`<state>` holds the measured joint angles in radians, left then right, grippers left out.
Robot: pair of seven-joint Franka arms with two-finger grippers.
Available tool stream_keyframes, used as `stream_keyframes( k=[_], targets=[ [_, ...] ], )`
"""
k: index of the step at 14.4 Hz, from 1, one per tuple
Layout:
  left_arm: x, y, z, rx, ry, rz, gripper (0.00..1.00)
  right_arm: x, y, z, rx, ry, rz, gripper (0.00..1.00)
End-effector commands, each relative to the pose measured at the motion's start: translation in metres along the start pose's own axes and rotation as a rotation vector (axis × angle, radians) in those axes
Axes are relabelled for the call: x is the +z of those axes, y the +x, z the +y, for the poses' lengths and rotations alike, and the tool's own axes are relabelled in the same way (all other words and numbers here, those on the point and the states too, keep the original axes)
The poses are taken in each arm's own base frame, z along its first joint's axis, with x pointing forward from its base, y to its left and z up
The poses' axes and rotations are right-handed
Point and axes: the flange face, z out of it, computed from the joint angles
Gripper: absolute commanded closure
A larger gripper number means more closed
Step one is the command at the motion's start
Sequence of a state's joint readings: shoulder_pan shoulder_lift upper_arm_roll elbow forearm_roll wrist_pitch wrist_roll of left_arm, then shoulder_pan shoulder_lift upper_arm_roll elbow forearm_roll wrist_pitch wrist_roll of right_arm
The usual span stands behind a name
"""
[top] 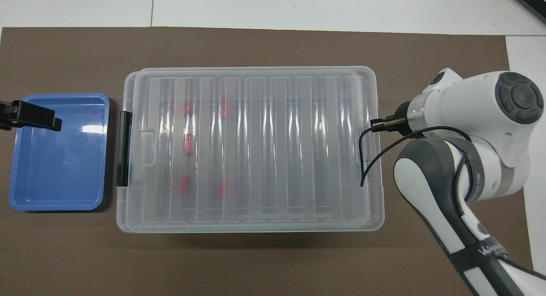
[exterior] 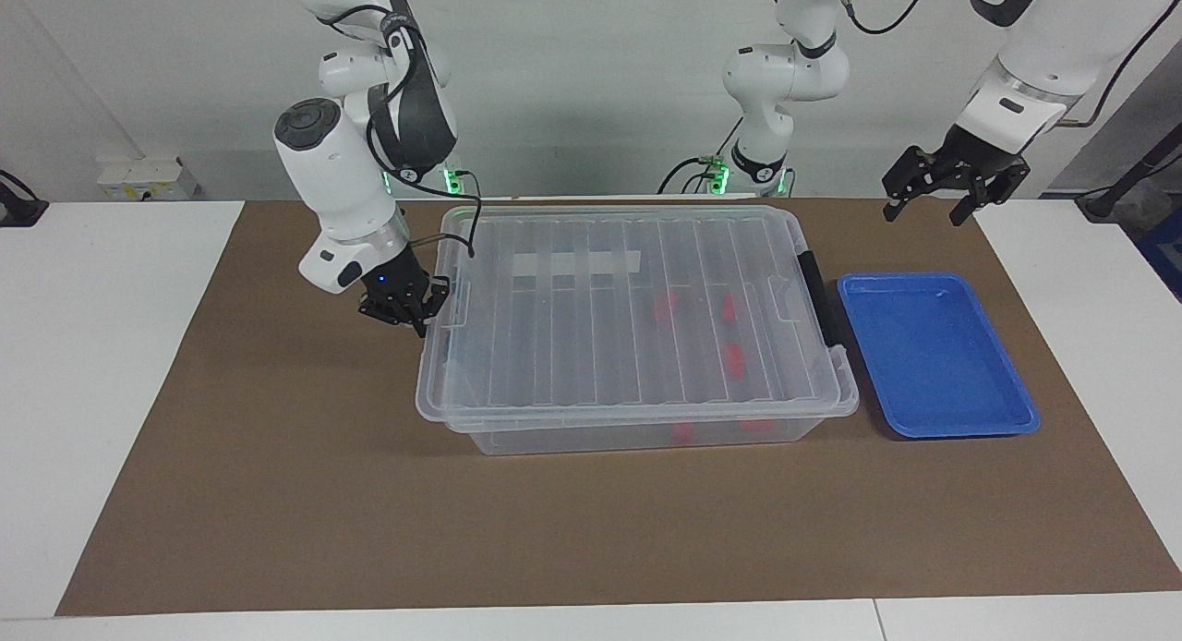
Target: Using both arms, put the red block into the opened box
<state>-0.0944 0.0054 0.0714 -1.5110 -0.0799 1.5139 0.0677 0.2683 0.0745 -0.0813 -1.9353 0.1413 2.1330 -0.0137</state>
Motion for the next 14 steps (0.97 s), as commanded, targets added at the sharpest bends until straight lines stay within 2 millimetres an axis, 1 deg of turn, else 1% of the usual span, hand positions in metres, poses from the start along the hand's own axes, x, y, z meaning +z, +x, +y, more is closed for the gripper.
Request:
stream_keyframes(
  k=[1, 5, 7, 8, 9, 10, 11, 12, 14],
  targets=[
    [-0.001, -0.008, -0.001, -0.003, -0.016, -0.001, 0.00, 0.001, 0.000, -0.006, 0.008, 0.024, 0.012, 1.00],
    [-0.001, -0.008, -0.001, 0.000, -0.016, -0.001, 0.00, 0.001, -0.001, -0.007, 0.001, 0.027, 0.012, 1.00],
    [0.000, -0.009, 0.006, 0.012, -0.013, -0.005, 0.00, -0.003, 0.002, -0.004, -0.011, 0.025, 0.022, 1.00],
    [-0.001, -0.009, 0.009, 0.020, 0.009, -0.007, 0.00, -0.008, 0.003, 0.003, -0.005, 0.017, 0.028, 1.00],
    [0.000, -0.009, 0.018, 0.041, 0.041, -0.012, 0.00, -0.014, 0.003, 0.007, -0.003, 0.008, 0.032, 1.00],
    [0.000, -0.009, 0.028, 0.064, 0.071, -0.013, 0.00, -0.021, 0.003, 0.016, 0.002, -0.005, 0.035, 0.84],
    [-0.001, -0.010, 0.029, 0.069, 0.081, -0.007, 0.00, -0.034, 0.001, 0.026, 0.006, -0.030, 0.043, 0.38],
    [-0.002, -0.010, 0.028, 0.066, 0.081, -0.006, 0.00, -0.042, -0.002, 0.033, -0.003, -0.062, 0.040, 0.00],
    [-0.002, -0.010, 0.024, 0.057, 0.079, -0.004, 0.00, -0.059, -0.005, 0.044, -0.014, -0.127, 0.020, 0.00]
  ],
)
